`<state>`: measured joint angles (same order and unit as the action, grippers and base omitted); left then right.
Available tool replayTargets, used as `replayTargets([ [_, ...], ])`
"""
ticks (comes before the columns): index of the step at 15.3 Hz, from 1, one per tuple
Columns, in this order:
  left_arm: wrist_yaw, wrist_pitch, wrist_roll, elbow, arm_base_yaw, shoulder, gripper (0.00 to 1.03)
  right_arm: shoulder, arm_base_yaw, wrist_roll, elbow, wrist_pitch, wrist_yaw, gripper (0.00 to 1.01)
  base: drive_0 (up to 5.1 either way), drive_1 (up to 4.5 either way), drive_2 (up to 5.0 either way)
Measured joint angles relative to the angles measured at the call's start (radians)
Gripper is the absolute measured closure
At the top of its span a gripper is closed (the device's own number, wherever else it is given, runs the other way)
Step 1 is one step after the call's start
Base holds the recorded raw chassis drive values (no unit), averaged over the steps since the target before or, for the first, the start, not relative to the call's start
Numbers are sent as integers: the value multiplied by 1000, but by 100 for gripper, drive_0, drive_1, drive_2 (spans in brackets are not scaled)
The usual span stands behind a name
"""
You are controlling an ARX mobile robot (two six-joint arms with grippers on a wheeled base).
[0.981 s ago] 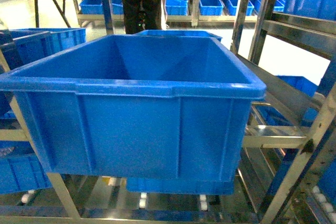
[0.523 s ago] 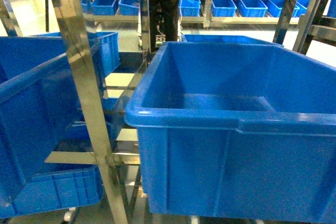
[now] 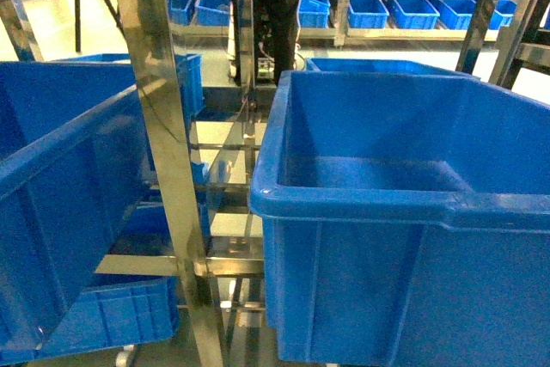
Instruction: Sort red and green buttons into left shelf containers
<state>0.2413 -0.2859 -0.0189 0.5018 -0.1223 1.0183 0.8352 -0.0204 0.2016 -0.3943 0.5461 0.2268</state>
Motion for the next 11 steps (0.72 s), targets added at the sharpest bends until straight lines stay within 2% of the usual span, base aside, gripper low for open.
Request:
replayTargets([
  [2, 0, 0, 0, 0, 0, 0, 77, 143, 1, 72, -77, -107, 10, 75, 0, 0, 0],
  [5, 0, 0, 0, 0, 0, 0, 77, 316, 33, 90, -159, -19, -45, 75, 0, 0, 0],
  [6, 0, 0, 0, 0, 0, 0, 77, 406, 50, 85, -177, 33, -90, 75, 0, 0, 0],
  [7, -1, 0, 0, 0, 0, 0, 77, 553, 93, 56, -203, 77, -182, 75, 0, 0, 0],
  [8, 0, 0, 0, 0, 0, 0, 77, 639, 121, 26, -233, 93, -240, 75, 0, 0, 0],
  [9, 2, 0, 0, 0, 2, 0, 77, 686, 136, -4, -250, 124, -285, 71, 0, 0, 0],
  [11, 2, 0, 0, 0, 1, 0, 77, 703, 153, -60, -250, 207, -375, 54, 0, 0, 0],
])
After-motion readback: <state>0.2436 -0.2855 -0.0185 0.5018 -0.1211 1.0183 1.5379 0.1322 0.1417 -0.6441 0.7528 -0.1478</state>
